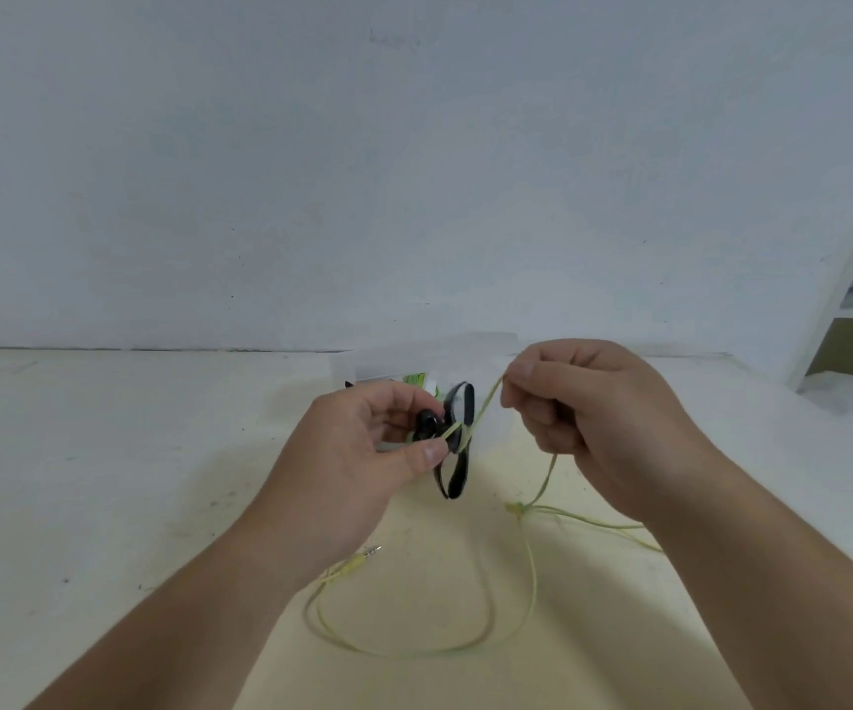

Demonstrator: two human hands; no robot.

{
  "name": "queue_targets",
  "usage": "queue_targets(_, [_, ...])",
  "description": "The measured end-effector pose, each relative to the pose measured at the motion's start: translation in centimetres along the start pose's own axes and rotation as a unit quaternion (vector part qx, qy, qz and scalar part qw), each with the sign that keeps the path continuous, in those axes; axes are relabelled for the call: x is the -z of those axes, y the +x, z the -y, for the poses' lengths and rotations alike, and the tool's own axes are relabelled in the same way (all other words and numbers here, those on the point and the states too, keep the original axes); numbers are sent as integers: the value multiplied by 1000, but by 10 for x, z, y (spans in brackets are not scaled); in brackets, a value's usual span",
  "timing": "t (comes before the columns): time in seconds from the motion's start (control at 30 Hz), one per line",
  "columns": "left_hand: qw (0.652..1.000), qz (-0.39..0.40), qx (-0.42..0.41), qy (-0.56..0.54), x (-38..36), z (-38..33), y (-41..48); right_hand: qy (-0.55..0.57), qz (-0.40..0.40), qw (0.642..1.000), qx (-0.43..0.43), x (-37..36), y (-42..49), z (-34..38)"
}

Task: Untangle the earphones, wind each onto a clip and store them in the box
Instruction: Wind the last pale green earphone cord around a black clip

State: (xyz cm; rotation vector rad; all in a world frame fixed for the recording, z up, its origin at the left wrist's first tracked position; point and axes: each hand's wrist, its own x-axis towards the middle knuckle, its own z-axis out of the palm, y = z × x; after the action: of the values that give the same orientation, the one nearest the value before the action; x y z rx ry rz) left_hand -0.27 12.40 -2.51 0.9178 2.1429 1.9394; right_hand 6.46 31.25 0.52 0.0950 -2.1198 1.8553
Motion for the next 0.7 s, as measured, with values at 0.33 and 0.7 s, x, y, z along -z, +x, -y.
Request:
queue_targets(0.33, [980,84,24,-177,-1,-4,-3,-141,-71,987,-13,-2,2,-8])
queue_targets(0.7, [957,-110,69,-261,2,0,4,-123,237,961,-76,-29,-10,-14])
